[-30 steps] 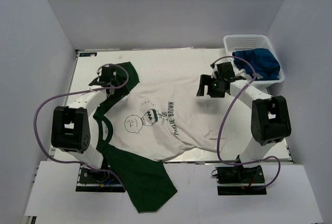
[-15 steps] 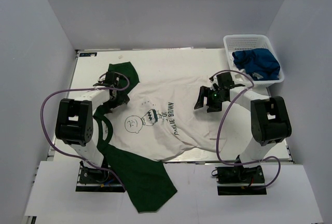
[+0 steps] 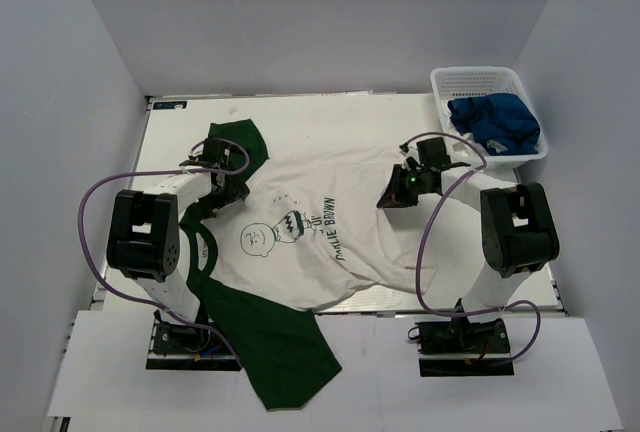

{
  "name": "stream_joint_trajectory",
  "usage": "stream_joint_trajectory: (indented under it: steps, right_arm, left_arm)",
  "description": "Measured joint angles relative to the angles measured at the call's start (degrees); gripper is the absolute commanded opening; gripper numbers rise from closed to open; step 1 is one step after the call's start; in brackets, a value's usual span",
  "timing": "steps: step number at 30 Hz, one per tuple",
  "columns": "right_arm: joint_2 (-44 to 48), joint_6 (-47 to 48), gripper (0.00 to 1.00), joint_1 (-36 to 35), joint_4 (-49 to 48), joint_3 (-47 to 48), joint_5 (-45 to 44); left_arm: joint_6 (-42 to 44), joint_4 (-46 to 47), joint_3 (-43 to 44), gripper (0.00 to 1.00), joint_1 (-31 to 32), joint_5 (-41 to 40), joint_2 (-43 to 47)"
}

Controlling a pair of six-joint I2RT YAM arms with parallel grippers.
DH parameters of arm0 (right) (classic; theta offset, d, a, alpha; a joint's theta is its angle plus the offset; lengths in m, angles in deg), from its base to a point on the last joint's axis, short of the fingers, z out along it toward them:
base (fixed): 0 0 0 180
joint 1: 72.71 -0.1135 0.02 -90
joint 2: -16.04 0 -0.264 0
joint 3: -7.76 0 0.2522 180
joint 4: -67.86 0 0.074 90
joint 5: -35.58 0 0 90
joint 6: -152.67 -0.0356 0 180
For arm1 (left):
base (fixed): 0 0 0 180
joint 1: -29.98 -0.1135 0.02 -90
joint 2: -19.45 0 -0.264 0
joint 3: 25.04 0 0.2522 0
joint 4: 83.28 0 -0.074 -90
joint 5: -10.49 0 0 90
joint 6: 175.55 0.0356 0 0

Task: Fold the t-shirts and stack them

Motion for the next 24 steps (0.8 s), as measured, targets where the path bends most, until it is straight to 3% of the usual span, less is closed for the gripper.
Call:
stream_joint_trajectory:
  steps: [9, 16, 22, 23, 24]
  right_arm:
    - [0.00, -0.76, 0.00, 0.87, 0.28, 3.15, -6.78]
    - [-1.97, 0.04, 0.00, 2.27, 5.46, 20.04, -15.30]
    - [-9.31, 0.68, 0.00, 3.34, 9.31, 32.46, -14.91]
    - [-11.43, 0.79, 0.06, 3.43, 10.51, 35.26, -14.91]
    - [-13.51, 0.85, 0.31, 3.45, 11.56, 37.81, -14.99]
  left_arm:
    - [0.00, 0.31, -0.13, 1.00, 0.02, -1.53, -0.04]
    - [0.07, 0.61, 0.02, 1.00, 0.02, -3.32, -0.55]
    - [0.57, 0.37, 1.79, 1.00, 0.02, -5.35, -2.27]
    - [0.59, 0.33, 2.05, 1.00, 0.00, -5.57, -2.54]
    - [0.66, 0.20, 2.40, 1.00, 0.00, -5.70, -2.82]
